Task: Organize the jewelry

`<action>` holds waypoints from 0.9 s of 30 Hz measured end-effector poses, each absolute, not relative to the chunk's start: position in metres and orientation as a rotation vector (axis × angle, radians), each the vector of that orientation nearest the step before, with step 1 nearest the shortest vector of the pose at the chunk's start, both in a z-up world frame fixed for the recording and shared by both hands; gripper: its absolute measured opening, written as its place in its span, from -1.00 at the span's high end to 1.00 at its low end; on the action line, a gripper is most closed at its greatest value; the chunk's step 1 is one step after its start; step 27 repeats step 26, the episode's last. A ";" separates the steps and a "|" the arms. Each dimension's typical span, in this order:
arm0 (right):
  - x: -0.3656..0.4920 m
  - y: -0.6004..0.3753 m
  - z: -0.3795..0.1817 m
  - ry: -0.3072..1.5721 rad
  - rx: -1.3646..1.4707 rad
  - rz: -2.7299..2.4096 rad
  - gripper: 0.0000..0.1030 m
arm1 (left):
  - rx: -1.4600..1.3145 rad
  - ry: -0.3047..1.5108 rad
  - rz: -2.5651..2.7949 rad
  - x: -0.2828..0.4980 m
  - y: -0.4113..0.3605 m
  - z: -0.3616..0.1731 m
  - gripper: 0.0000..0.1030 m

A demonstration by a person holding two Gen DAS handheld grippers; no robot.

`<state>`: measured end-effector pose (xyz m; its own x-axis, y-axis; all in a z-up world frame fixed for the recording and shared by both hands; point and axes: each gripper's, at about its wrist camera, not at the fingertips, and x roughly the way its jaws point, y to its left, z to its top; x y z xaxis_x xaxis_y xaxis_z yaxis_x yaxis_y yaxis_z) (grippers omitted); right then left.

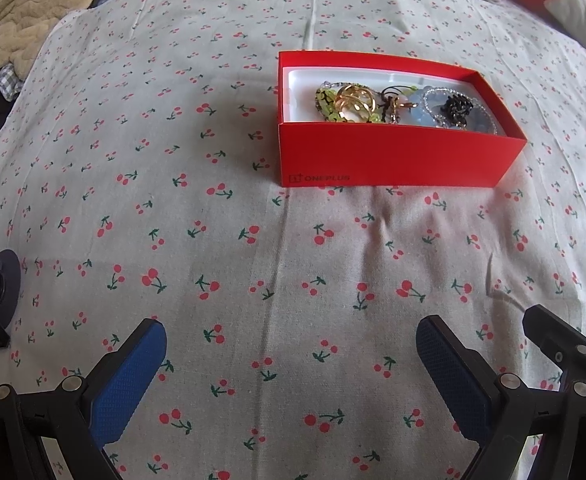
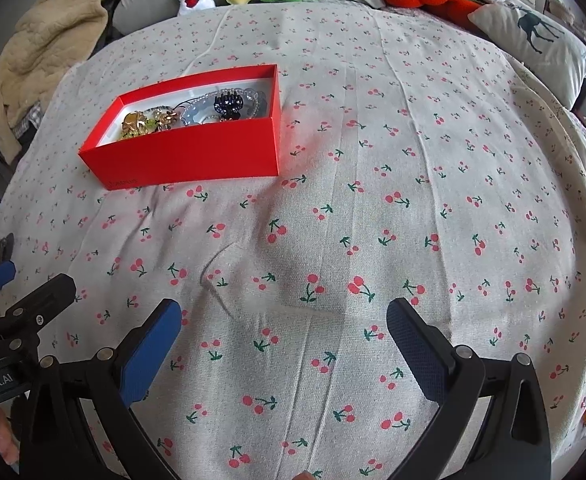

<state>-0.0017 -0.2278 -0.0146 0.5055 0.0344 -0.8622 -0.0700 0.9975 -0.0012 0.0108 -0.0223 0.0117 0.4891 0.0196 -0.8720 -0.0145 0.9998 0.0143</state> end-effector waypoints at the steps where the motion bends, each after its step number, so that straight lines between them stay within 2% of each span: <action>1: -0.002 -0.228 -0.015 1.039 -0.038 0.063 -1.00 | 0.005 1.059 0.022 0.011 -0.022 0.012 -0.99; 20: 0.001 -0.232 -0.021 1.045 -0.048 0.036 -1.00 | 0.006 1.080 0.033 0.019 -0.023 0.002 -0.99; 27: 0.017 -0.235 -0.036 1.028 -0.063 -0.029 -1.00 | -0.028 1.030 0.017 0.036 -0.020 -0.012 -0.99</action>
